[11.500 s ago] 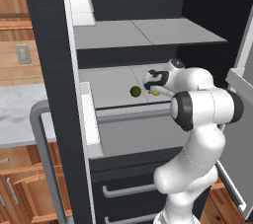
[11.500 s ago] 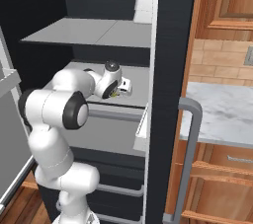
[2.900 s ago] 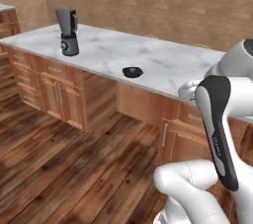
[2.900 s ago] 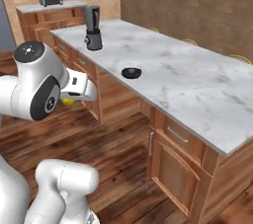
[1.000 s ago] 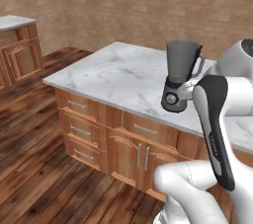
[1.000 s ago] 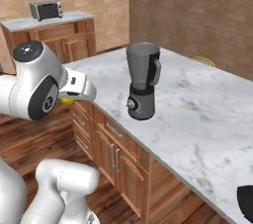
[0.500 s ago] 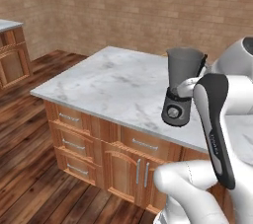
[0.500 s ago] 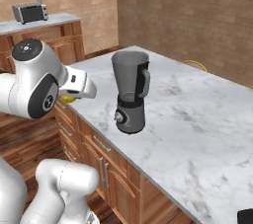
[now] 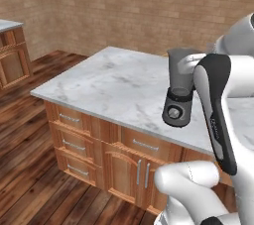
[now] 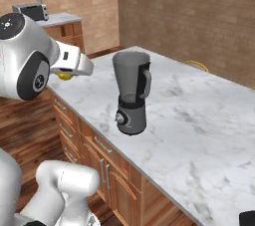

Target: Grab the lime and lemon from the fridge, place them in the blender, close the lid, and turn on the blender to create a marinade.

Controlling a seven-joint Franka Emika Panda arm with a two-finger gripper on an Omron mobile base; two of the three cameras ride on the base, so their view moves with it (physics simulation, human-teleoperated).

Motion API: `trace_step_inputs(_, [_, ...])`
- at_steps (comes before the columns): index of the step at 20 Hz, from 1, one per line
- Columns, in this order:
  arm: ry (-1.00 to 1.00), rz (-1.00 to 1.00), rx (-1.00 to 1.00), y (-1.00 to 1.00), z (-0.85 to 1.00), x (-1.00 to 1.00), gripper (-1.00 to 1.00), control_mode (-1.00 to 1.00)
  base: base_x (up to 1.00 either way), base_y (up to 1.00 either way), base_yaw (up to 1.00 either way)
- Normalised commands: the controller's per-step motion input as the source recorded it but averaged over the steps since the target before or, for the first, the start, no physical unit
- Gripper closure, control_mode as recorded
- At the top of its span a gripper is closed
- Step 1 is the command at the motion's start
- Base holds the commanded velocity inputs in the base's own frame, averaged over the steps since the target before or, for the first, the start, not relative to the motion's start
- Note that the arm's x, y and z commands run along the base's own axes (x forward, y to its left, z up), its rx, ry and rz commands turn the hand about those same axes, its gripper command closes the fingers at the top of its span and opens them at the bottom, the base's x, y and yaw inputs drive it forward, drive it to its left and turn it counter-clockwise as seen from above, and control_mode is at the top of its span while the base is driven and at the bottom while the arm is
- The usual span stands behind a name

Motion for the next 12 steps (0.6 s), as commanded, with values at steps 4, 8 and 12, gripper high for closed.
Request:
trace_step_inputs(4, [0.0, -0.15, 0.0, -0.08, 0.22, 0.41, 1.0, -1.0, 0.0, 0.0, 0.0])
trace_step_inputs(8, [0.0, -0.14, 0.0, -0.14, 0.04, 0.46, 1.0, -1.0, 0.0, 0.0, 0.0])
trace_step_inputs(12, [0.0, -0.09, 0.0, -0.19, 0.0, 0.57, 1.0, -1.0, 0.0, 0.0, 0.0])
